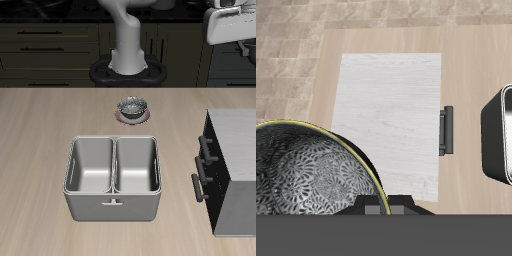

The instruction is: Pick up the bowl on the table and place it on top of the white cabinet

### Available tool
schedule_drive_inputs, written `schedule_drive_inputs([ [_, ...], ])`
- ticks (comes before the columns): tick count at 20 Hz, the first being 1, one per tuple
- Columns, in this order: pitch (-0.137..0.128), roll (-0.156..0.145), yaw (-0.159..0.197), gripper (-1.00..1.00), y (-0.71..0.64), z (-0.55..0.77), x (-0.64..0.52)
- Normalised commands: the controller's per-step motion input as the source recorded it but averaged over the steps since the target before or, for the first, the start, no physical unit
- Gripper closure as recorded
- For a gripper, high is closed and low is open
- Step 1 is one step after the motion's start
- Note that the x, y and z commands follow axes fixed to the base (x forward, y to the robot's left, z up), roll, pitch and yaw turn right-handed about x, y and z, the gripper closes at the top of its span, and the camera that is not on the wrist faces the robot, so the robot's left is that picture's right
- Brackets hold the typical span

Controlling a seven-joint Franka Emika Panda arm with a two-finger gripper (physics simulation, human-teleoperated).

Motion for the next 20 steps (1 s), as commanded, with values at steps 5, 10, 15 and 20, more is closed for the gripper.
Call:
schedule_drive_inputs([
  [5, 0.002, -0.034, 0.012, 1.0, -0.07, -0.05, 0.18],
  [10, 0.009, -0.02, 0.013, 1.0, -0.08, -0.14, 0.16],
  [15, 0.022, -0.021, 0.013, 1.0, -0.12, -0.18, 0.14],
  [20, 0.018, -0.008, 0.006, 1.0, -0.07, -0.14, 0.08],
])
